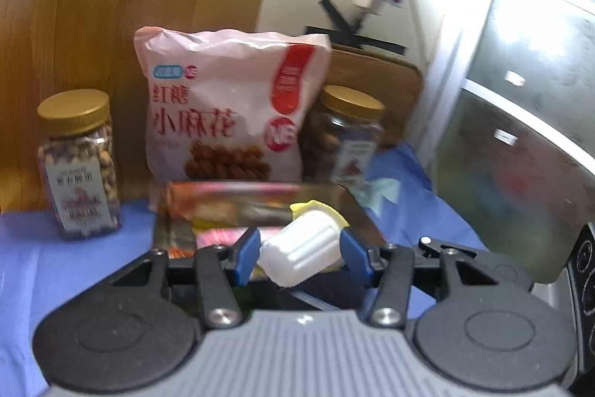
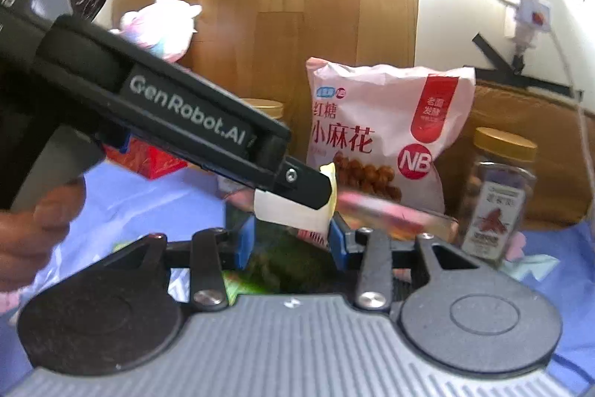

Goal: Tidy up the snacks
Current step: 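Carry the white cup with the left gripper into the tin, release, withdraw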

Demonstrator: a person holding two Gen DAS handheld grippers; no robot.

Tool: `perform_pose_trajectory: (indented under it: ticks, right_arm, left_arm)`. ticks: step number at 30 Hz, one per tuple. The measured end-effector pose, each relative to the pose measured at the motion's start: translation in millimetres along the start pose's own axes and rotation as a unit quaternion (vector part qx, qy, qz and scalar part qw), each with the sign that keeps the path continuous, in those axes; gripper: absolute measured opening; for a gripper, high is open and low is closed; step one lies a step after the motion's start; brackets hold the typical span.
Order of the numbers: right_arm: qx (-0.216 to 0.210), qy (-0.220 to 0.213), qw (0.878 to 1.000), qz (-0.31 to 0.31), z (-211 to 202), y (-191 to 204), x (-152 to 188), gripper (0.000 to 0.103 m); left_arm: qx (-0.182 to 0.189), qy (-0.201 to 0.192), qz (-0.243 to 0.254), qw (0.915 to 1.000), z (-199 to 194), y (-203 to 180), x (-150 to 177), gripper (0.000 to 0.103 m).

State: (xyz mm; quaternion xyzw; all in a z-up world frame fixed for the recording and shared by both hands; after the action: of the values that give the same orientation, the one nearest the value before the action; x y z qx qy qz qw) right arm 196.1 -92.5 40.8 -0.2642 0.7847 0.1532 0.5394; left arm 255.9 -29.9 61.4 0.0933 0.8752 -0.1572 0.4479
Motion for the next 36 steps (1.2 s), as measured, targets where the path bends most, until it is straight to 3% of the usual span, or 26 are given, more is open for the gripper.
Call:
perform_pose_trajectory:
  ticks: [5,10,14,19,29,36]
  right_arm:
    - [-0.003,0.025,1.0,0.008,37.9,-10.7,2.1,0.046]
    - [0.004,0.016,1.0,0.001,42.2,-14.4,2.4,0.05]
    - [0.007,0.011,1.0,0.019,32.7,-20.2,1.5,0.05]
    - [0.004,-0.013,0.998,0.054,-2.9,-16.8,6.4,0.051]
    - [-0.027,0.05,0.992,0.117,-39.8,30.2,74.2,0.055]
    - [0.014,0.047,0.992,0.117,-64.6,51.2,94.0,0.055]
  left_arm:
    - [-0.013,0.033,-0.023,0.9991,37.2,27.3,-0.2,0.048]
    - [-0.033,0.047,-0.033,0.9978,52.1,41.5,10.5,0.049]
    - [-0.032,0.034,-0.042,0.998,38.3,42.7,7.7,0.049]
    - [-0.03,-0.008,-0.05,0.9983,-8.3,43.6,11.6,0.052]
    - [-0.062,0.038,-0.075,0.9945,-52.5,55.9,105.5,0.052]
    - [-0.085,0.041,-0.057,0.9939,-69.0,35.2,138.8,0.052]
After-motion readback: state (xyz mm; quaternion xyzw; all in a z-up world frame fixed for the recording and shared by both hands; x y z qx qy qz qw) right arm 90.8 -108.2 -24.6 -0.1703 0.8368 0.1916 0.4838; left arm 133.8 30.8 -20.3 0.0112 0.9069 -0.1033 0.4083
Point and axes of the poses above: each gripper's, at about its wrist camera, not at the fingertips, and z roughly the way its jaws point, y to its left, x to its underside, the point moved 8 cm from there along z, roughly the way its jaws point, and after that the axes turned 6 degrees about -x, right-handed, at the moved point
